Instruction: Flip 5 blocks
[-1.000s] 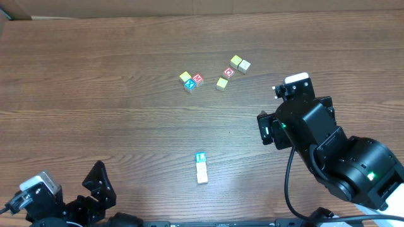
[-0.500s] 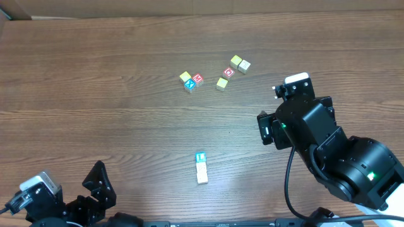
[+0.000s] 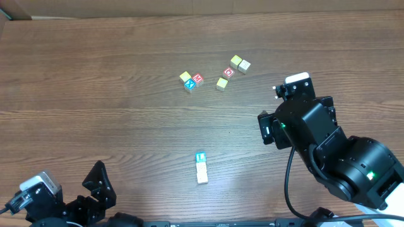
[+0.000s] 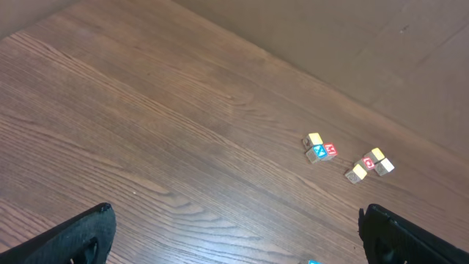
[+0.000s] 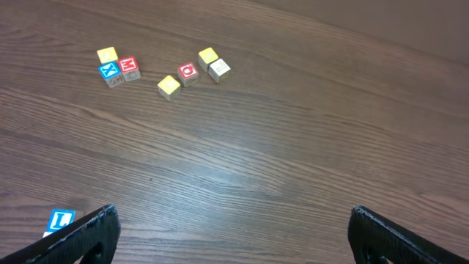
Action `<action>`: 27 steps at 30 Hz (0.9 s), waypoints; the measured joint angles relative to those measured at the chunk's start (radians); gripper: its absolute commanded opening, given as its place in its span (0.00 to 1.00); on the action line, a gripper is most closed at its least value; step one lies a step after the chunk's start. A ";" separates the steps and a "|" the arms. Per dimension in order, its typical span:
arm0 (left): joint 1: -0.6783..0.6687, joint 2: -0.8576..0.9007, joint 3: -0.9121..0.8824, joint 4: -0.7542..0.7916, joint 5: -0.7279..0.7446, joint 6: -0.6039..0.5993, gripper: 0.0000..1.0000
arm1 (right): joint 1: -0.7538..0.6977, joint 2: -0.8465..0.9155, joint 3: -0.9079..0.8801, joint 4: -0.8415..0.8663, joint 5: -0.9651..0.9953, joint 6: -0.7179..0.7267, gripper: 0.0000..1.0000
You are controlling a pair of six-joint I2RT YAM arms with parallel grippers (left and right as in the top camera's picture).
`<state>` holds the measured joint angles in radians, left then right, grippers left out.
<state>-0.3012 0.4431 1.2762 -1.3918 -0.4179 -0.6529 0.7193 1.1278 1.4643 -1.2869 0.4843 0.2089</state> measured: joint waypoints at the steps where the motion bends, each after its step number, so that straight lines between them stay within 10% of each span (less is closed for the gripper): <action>1: 0.000 0.000 0.000 0.000 0.000 0.000 1.00 | -0.002 -0.001 0.000 0.010 0.004 0.000 1.00; 14: 0.000 0.000 0.000 0.000 0.007 0.000 1.00 | -0.315 -0.275 -0.154 0.653 -0.372 0.005 1.00; 27: 0.000 0.000 -0.002 0.000 0.008 0.000 1.00 | -0.476 -0.880 -0.929 1.126 -0.494 0.068 1.00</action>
<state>-0.3012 0.4431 1.2743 -1.3918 -0.4103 -0.6525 0.2428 0.2478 0.5354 -0.1612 -0.0097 0.2771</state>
